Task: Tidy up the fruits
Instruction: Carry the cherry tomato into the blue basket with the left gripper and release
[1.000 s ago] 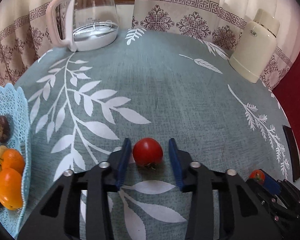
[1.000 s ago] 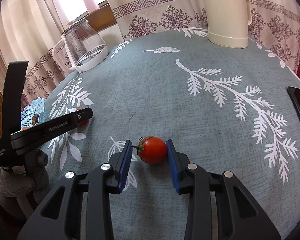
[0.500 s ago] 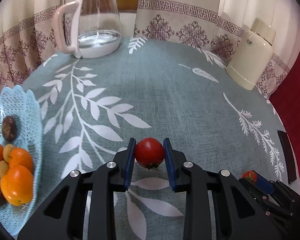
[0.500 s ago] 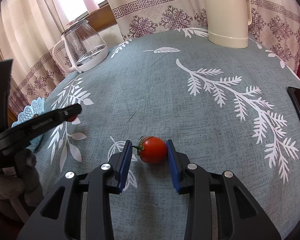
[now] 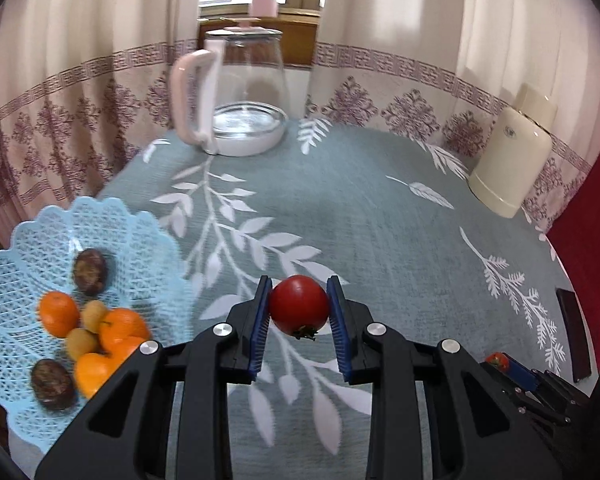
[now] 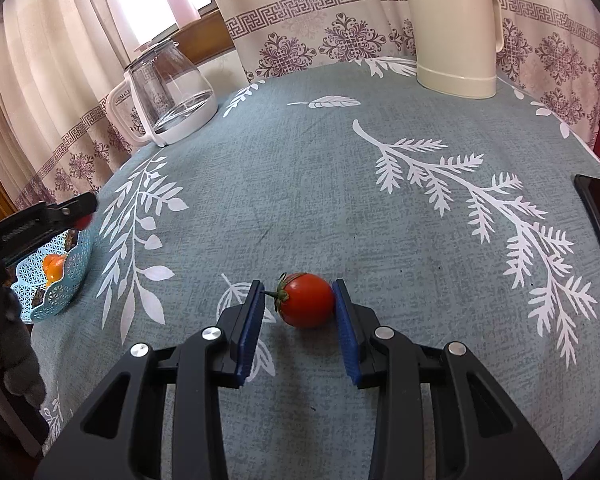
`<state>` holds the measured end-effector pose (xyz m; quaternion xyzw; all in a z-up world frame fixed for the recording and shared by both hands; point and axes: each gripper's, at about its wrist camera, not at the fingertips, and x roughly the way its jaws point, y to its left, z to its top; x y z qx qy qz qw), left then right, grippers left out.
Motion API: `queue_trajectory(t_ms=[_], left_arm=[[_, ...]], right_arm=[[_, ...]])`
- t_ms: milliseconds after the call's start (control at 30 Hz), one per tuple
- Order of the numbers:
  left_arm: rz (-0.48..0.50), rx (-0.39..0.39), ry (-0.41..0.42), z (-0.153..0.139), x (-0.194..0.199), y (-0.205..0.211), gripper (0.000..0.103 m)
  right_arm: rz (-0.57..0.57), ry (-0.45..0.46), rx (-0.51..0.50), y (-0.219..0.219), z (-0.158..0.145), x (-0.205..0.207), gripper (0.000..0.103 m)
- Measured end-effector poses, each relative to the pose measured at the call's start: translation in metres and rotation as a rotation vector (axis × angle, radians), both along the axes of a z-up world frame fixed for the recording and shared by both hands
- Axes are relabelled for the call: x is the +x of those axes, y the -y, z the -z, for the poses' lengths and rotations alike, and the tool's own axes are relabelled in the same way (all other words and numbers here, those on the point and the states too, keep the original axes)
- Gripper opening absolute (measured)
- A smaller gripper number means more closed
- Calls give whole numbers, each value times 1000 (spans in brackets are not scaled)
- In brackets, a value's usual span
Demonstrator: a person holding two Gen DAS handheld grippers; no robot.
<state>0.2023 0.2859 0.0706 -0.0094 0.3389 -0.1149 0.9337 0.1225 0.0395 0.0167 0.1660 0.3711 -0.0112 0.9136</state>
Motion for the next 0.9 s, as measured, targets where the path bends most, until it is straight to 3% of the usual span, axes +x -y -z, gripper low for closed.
queue_trajectory(t_ms=[900], left_arm=[[-294, -6, 39, -13, -22, -134, 29]], right_arm=[[0, 6, -6, -1, -2, 0, 35]])
